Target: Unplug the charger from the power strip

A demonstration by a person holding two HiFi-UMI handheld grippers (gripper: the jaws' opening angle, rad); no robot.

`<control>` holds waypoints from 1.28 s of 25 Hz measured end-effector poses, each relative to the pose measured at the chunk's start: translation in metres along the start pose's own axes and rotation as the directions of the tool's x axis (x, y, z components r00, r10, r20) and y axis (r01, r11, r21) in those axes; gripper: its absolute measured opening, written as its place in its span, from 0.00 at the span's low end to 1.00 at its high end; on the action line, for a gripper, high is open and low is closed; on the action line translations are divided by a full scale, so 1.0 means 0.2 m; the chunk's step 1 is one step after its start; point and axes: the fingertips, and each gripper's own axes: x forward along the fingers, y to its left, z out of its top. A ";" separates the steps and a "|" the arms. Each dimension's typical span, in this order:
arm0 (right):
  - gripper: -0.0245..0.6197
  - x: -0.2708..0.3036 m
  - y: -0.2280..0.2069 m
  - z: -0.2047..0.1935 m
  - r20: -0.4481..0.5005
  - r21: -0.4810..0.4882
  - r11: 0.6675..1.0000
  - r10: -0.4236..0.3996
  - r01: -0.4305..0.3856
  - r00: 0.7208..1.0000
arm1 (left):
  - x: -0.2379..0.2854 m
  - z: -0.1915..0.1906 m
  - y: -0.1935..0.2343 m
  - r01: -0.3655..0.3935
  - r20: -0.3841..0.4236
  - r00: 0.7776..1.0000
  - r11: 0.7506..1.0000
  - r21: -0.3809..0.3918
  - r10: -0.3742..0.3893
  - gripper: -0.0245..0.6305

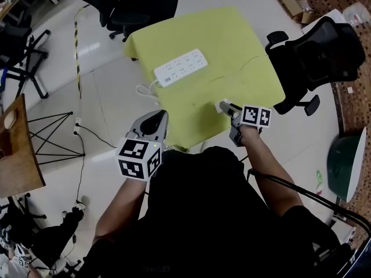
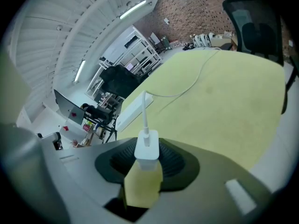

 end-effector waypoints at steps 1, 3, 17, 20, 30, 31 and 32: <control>0.25 0.02 0.00 0.00 -0.023 -0.011 1.000 0.009 -0.010 1.000 | -0.01 -0.01 0.01 -0.018 -0.005 1.000 1.000 -0.006 0.018 0.05; 0.25 0.05 0.01 0.01 -0.070 -0.053 0.998 0.027 -0.031 0.997 | -0.02 -0.04 0.03 -0.063 -0.009 0.998 0.998 -0.022 0.063 0.05; 0.25 0.15 -0.08 0.04 -0.392 -0.220 0.927 0.200 -0.303 0.898 | 0.09 -0.09 -0.32 -0.322 0.092 0.929 0.905 -0.277 0.358 0.05; 0.25 0.16 -0.10 0.03 -0.450 -0.214 0.914 0.221 -0.345 0.865 | 0.05 -0.12 -0.40 -0.393 0.116 0.886 0.858 -0.330 0.450 0.05; 0.34 0.16 -0.16 0.09 -0.456 -0.230 0.907 0.219 -0.352 0.862 | -0.08 -0.37 -0.78 -0.511 0.049 0.808 0.739 -0.439 0.587 0.05; 0.36 0.15 -0.16 0.10 -0.449 -0.238 0.906 0.216 -0.349 0.867 | -0.10 -0.37 -0.79 -0.519 0.048 0.802 0.734 -0.438 0.596 0.05; 0.37 0.15 -0.16 0.11 -0.441 -0.249 0.905 0.212 -0.346 0.872 | -0.11 -0.36 -0.81 -0.526 0.051 0.796 0.731 -0.435 0.603 0.05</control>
